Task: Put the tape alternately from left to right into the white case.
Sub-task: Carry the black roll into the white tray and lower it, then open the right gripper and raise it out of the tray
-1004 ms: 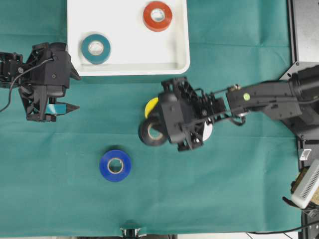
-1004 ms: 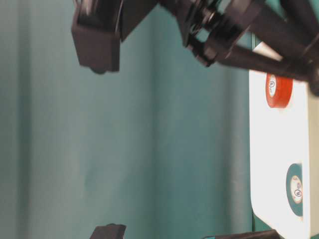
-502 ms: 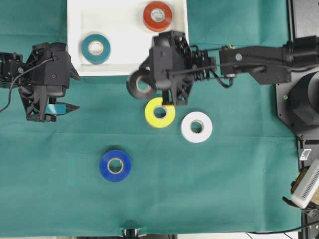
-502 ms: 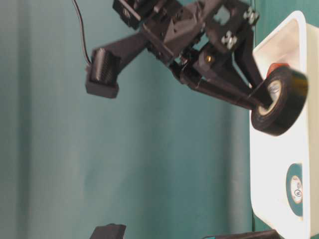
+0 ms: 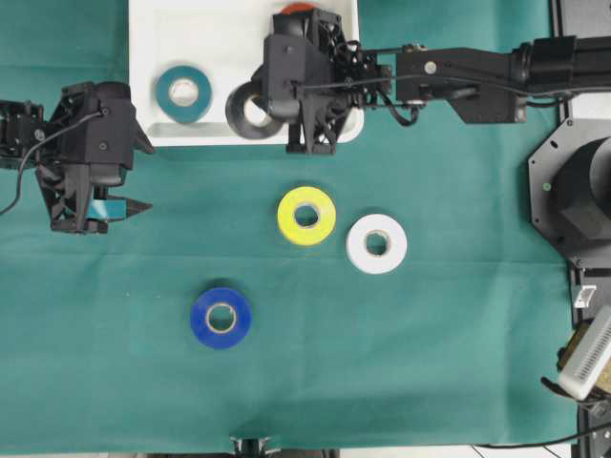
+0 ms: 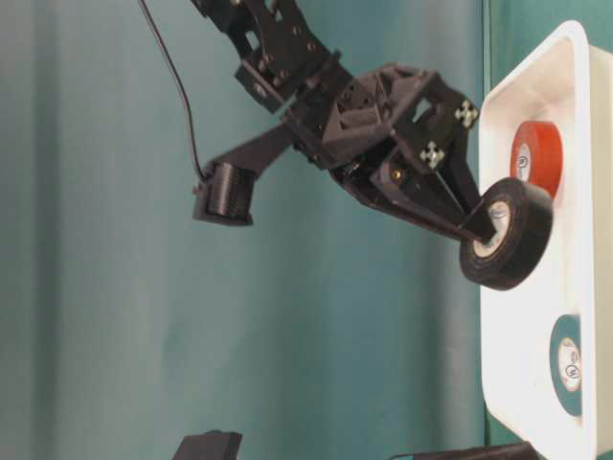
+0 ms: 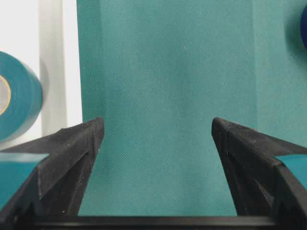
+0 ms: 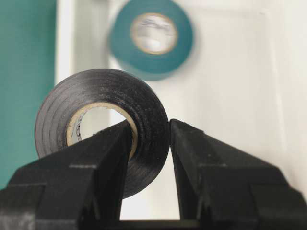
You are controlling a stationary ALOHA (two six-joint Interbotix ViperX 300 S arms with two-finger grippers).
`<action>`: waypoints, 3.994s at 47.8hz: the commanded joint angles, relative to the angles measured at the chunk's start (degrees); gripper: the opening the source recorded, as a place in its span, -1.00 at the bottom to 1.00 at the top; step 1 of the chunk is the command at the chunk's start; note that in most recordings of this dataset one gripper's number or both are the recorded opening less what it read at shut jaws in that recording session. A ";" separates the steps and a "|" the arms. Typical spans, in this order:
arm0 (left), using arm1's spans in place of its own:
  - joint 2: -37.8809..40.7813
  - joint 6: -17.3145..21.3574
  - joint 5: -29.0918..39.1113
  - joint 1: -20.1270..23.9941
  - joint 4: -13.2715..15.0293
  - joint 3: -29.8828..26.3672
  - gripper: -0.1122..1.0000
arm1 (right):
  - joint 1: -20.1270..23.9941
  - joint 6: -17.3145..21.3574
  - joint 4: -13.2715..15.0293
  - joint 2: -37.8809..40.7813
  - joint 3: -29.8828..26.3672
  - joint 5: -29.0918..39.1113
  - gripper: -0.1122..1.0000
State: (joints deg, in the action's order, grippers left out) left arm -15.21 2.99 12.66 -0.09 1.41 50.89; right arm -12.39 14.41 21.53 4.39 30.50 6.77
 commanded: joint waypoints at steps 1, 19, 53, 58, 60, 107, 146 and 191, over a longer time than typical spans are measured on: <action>-0.53 0.00 -0.44 -0.18 0.09 -0.62 0.93 | -1.41 -0.09 0.62 -0.18 -2.11 -0.97 -0.79; -0.53 0.00 -0.35 -0.18 0.09 -0.62 0.93 | -6.94 -0.18 2.20 2.90 -4.75 -2.99 -0.79; -0.53 0.00 -1.05 -0.18 0.09 -0.62 0.93 | -10.99 -0.53 2.20 5.01 -5.63 -5.62 -0.79; -0.44 0.00 -1.05 -0.18 0.09 -0.62 0.93 | -10.99 -0.53 2.20 5.01 -5.63 -5.62 -0.79; -0.44 0.00 -1.05 -0.18 0.09 -0.62 0.93 | -10.99 -0.53 2.20 5.10 -5.63 -5.62 -0.79; -0.44 0.00 -1.05 -0.18 0.09 -0.79 0.93 | -10.99 -0.35 2.20 5.10 -5.27 -3.60 0.61; -0.53 0.00 -1.05 -0.18 0.09 -0.88 0.93 | -6.86 0.00 2.20 0.00 -0.70 -3.60 0.61; -0.53 -3.60 -0.97 -0.88 0.18 -1.14 0.93 | 8.00 0.44 1.93 -16.87 18.81 -4.66 0.61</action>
State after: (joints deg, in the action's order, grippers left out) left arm -15.21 -0.26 11.95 -0.62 1.41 50.89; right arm -4.48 14.77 23.55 -10.55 49.22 2.99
